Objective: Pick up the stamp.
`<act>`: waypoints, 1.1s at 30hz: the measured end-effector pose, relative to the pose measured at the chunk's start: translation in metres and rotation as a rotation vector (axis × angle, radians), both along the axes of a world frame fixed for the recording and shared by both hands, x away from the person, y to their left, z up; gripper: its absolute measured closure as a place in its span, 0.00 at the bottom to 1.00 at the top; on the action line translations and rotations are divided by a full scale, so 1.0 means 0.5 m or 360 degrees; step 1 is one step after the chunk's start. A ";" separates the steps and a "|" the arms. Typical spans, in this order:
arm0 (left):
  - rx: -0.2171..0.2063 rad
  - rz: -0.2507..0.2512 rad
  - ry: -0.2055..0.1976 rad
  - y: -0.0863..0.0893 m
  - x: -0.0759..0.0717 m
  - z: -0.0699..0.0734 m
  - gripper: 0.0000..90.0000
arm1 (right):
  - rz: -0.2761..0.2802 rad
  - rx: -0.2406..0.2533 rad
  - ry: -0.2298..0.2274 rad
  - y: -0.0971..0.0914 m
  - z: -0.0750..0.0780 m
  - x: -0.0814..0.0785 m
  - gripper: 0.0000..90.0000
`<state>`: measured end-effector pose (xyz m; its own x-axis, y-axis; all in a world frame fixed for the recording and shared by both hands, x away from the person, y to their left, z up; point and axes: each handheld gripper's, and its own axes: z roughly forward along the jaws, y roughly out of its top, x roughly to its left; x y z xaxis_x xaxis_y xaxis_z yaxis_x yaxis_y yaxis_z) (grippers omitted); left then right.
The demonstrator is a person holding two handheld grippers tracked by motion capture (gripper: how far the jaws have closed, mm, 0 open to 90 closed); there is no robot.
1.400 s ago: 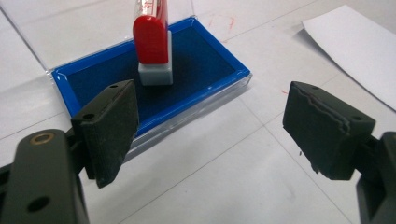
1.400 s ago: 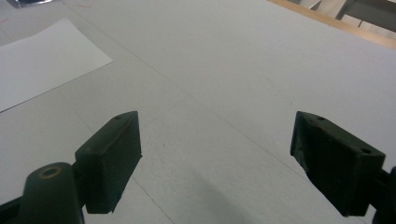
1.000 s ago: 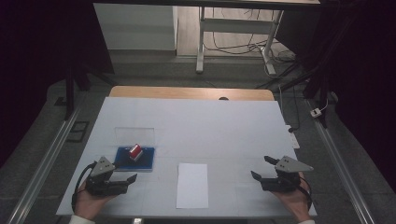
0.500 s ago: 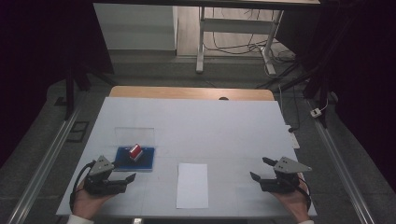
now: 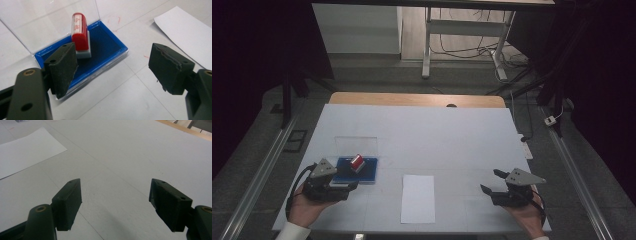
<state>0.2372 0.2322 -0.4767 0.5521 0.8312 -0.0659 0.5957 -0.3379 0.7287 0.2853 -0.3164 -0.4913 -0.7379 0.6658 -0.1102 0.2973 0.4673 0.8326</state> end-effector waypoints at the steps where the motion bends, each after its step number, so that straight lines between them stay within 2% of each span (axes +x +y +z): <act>1: -0.0001 -0.0002 0.0009 -0.001 0.004 0.003 0.25 | -0.0003 -0.0001 0.0007 -0.001 0.000 0.000 0.29; 6: 0.0007 -0.0006 0.0024 -0.008 0.021 0.016 0.25 | -0.0007 -0.0004 0.0007 -0.001 -0.002 0.001 0.29; 14: 0.0061 0.0012 0.0061 -0.016 0.055 0.023 0.26 | -0.0006 -0.0022 0.0017 0.003 -0.004 0.000 0.29; 21: 0.0126 0.0026 0.0116 -0.022 0.093 0.019 0.27 | -0.0011 -0.0032 0.0020 0.003 -0.006 0.001 0.29; 33: 0.0157 0.0080 0.0177 -0.018 0.141 0.004 0.30 | -0.0007 -0.0057 0.0037 0.006 -0.012 0.002 0.30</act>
<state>0.3076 0.2230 -0.4747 0.5035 0.8630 -0.0409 0.6887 -0.3724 0.6221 0.2864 -0.3136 -0.4971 -0.7375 0.6652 -0.1170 0.3187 0.4954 0.8081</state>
